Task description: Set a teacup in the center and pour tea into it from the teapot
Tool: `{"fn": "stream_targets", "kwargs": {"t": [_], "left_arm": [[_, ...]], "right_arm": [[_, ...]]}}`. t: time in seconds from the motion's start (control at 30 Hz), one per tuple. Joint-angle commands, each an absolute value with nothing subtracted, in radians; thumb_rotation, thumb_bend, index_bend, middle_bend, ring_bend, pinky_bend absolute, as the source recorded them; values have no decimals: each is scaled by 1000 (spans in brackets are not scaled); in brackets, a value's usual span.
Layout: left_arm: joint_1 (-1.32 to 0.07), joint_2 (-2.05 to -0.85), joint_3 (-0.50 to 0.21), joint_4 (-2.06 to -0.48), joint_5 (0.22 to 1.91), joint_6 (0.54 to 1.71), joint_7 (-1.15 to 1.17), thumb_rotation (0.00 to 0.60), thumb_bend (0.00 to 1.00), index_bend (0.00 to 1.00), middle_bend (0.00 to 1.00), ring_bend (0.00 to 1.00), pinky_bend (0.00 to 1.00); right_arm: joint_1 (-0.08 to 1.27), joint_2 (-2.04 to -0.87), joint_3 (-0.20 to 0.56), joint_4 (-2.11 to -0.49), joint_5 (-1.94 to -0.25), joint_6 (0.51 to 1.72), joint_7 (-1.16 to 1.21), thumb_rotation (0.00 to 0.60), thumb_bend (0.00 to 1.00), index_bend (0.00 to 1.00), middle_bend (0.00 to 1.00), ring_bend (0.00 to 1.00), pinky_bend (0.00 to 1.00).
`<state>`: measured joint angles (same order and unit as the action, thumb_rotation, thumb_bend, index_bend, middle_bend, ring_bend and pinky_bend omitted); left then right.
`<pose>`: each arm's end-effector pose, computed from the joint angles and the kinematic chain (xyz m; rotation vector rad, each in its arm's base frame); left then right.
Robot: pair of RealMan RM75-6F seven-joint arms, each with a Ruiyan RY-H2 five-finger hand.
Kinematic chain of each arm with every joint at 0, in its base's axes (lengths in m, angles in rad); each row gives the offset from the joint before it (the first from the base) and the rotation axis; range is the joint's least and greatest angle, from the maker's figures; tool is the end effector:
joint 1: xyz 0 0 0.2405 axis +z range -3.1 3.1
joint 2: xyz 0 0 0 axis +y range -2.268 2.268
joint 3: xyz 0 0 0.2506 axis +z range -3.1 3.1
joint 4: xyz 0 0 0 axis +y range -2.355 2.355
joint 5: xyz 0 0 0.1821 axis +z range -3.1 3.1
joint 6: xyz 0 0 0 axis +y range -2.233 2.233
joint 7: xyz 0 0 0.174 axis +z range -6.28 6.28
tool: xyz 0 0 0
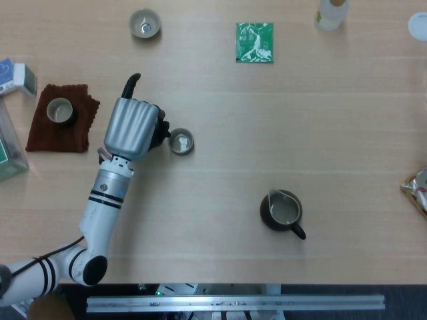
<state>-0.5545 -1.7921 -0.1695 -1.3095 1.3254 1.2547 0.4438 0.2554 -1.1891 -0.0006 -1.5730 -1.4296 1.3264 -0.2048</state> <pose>-0.1530 0.3240 -0.0195 -1.6638 -0.7652 -1.0190 -0.2846 -0.2469 0.1343 1.6055 -0.8264 0.7374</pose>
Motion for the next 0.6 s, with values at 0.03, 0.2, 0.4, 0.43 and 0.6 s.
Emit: {"fn": "stream_targets", "kwargs": {"t": [0.03,0.2,0.4,0.43,0.6], "left_arm": [[-558,-1806,-164,-1286,1341,1267,458,600,381,907,1000,838,143],[-560,-1830,-157,-1250,1362,1286,471,600,382,907,1000,837,143],[-560,-1844,-151,-1236,1369,1289,489,600,382,907,1000,836,143],[-560,-1847,-149,-1233,1371,1289,492,600,382,907,1000,836,143],[-561,-1860,-140,-1216,1387,1296,509,600,382,907,1000,836,143]], "right_arm": [[254,-1185,2,-1574,-1428,1320,-200,600,254,174,212,42,64],[251,-1178,6,-1577,-1418,1304,-190,600,254,174,212,41,64],[246,-1175,10,-1577,-1415,1295,-182,600,254,174,212,42,64],[245,-1174,10,-1577,-1416,1294,-179,600,254,174,212,42,64],[242,-1173,13,-1573,-1416,1289,-169,600,254,174,212,42,65]]}}
